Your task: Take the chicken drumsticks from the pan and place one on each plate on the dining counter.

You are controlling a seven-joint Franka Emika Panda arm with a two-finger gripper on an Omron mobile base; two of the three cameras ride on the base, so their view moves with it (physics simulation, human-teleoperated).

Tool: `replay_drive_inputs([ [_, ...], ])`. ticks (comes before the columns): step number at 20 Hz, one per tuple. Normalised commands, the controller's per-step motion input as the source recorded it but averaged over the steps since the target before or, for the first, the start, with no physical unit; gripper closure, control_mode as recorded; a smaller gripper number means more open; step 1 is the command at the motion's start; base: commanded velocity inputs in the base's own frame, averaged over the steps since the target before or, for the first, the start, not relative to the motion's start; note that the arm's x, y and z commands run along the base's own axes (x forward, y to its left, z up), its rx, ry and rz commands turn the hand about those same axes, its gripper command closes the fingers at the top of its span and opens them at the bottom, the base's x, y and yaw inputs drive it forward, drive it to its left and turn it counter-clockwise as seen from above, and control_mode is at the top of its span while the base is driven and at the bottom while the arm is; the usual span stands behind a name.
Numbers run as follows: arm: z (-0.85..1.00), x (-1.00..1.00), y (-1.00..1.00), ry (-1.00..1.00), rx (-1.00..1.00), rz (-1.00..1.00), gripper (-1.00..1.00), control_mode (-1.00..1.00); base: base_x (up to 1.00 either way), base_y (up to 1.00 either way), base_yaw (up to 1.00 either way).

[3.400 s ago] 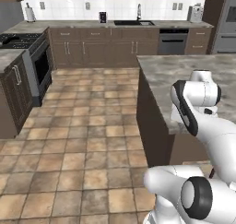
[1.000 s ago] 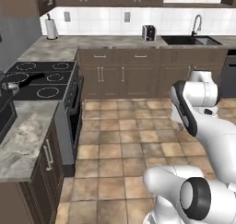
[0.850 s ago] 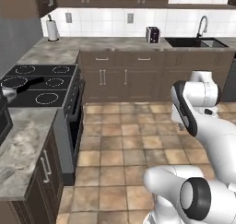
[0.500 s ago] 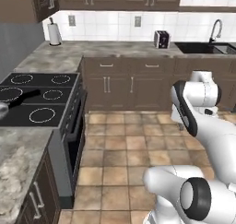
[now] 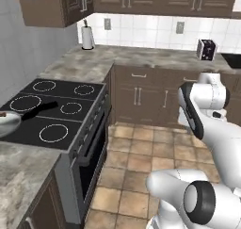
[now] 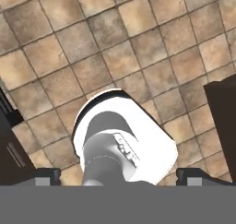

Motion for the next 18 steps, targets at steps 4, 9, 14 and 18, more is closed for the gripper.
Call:
replay_drive_inputs([
  [4,0.0,0.0,0.0,0.0,0.0,0.0,-1.0,1.0,0.62,0.0,0.68],
  [9,0.0,0.0,0.0,0.0,0.0,0.0,-1.0,1.0,0.58,0.0,0.72],
  [14,0.0,0.0,0.0,0.0,0.0,0.0,-1.0,1.0,0.45,-0.02,0.8],
  [18,0.0,0.0,0.0,0.0,0.0,0.0,-1.0,1.0,0.33,-0.05,0.91],
])
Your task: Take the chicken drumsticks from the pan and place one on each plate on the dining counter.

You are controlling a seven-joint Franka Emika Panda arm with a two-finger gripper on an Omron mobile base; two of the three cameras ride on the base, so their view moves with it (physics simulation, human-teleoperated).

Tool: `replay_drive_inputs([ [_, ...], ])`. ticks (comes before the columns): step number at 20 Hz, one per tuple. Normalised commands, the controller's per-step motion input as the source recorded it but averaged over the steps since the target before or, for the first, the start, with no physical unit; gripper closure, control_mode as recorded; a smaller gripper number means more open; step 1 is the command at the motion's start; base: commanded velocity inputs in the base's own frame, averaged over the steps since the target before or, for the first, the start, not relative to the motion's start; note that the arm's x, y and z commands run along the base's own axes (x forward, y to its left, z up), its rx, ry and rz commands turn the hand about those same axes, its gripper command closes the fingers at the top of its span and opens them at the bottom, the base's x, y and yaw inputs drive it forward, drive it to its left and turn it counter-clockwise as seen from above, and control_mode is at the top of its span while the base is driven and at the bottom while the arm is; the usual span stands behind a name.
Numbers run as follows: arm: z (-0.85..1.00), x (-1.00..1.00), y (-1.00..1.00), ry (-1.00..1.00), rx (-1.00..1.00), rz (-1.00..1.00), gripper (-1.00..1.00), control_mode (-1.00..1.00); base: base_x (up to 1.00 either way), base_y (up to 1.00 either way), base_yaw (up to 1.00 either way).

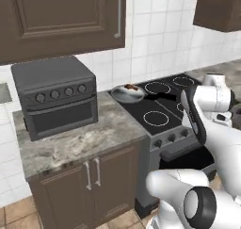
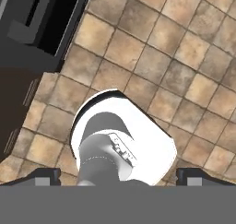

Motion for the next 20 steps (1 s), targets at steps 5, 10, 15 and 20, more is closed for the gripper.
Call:
replay_drive_inputs([
  [5,0.0,0.0,0.0,0.0,0.0,0.0,-1.0,1.0,0.21,-0.2,0.78],
  [10,0.0,0.0,0.0,0.0,0.0,0.0,-1.0,1.0,0.01,-0.61,0.4],
  [15,0.0,0.0,0.0,0.0,0.0,0.0,-1.0,1.0,0.0,-0.75,0.25],
  [20,0.0,0.0,0.0,0.0,0.0,0.0,-1.0,1.0,0.28,-0.63,0.2],
])
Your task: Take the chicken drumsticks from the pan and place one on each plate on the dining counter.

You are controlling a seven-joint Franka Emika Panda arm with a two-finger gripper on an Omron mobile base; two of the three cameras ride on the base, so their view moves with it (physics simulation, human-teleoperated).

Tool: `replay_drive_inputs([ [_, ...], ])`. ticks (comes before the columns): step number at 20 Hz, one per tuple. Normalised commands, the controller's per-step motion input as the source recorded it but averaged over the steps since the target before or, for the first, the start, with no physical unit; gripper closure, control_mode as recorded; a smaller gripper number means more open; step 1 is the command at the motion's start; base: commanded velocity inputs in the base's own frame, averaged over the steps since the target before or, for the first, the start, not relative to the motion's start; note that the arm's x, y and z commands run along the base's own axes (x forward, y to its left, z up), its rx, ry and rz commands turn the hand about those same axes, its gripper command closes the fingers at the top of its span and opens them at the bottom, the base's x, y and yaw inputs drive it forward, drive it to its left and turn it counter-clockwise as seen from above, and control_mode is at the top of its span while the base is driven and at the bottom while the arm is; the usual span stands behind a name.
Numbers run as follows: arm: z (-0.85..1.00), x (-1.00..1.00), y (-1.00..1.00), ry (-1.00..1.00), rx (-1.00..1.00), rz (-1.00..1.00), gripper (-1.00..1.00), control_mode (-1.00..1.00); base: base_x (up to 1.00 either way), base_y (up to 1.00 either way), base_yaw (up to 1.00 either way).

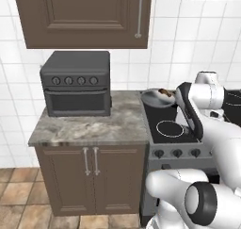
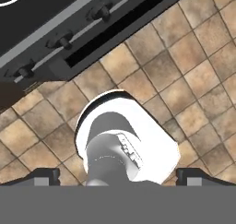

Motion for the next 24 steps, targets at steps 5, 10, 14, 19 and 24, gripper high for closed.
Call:
replay_drive_inputs([
  [5,0.0,0.0,0.0,0.0,0.0,0.0,-1.0,1.0,0.52,-0.47,0.26],
  [10,0.0,0.0,0.0,0.0,0.0,0.0,-1.0,1.0,0.38,-0.47,0.16],
  [14,0.0,0.0,0.0,0.0,0.0,0.0,-1.0,1.0,0.2,-0.2,0.01],
  [19,0.0,0.0,0.0,0.0,0.0,0.0,-1.0,1.0,0.0,0.0,0.0],
  [24,0.0,0.0,0.0,0.0,0.0,0.0,-1.0,1.0,0.04,0.0,0.0],
])
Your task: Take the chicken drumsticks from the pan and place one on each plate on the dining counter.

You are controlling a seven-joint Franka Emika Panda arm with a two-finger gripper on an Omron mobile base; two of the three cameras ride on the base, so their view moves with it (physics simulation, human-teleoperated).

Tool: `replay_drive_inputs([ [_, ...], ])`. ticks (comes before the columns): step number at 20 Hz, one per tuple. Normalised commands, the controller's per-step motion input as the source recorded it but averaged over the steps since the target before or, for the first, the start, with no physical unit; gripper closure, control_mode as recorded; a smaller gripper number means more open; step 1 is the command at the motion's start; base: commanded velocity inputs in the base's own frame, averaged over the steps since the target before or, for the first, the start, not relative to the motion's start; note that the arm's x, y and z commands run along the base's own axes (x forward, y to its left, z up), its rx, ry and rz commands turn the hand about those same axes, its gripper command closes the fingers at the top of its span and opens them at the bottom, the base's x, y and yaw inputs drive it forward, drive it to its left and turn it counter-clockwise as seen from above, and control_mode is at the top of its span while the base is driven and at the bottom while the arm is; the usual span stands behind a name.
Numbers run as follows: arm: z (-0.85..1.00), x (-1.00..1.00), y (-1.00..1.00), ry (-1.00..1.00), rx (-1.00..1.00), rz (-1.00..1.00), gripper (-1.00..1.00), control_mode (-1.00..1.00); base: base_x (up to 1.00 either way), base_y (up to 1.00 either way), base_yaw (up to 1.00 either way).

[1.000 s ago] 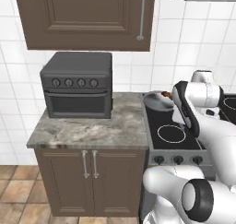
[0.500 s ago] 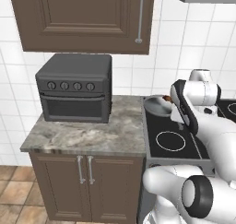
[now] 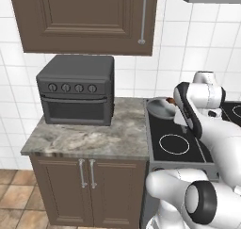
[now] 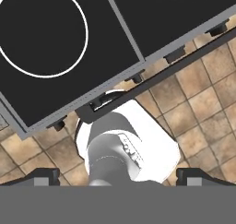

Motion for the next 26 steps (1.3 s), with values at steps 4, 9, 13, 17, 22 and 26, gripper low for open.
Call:
replay_drive_inputs([
  [4,0.01,0.43,-0.14,0.01,0.0,0.15,-1.0,-1.0,0.0,0.0,0.0],
  [9,0.01,0.48,-0.41,0.0,0.01,0.42,-1.0,-1.0,0.0,0.0,0.0],
  [13,0.0,0.53,-0.5,0.01,0.0,0.46,-1.0,-1.0,0.0,0.0,0.0],
  [17,0.0,0.79,-0.42,0.06,0.07,0.38,-1.0,-1.0,0.0,0.0,0.0],
  [22,-0.04,0.71,-0.22,-0.12,0.13,0.31,-1.0,-1.0,0.0,0.0,0.0],
  [26,-0.1,0.61,-0.05,-0.3,0.15,0.23,-1.0,-1.0,0.0,0.0,0.0],
])
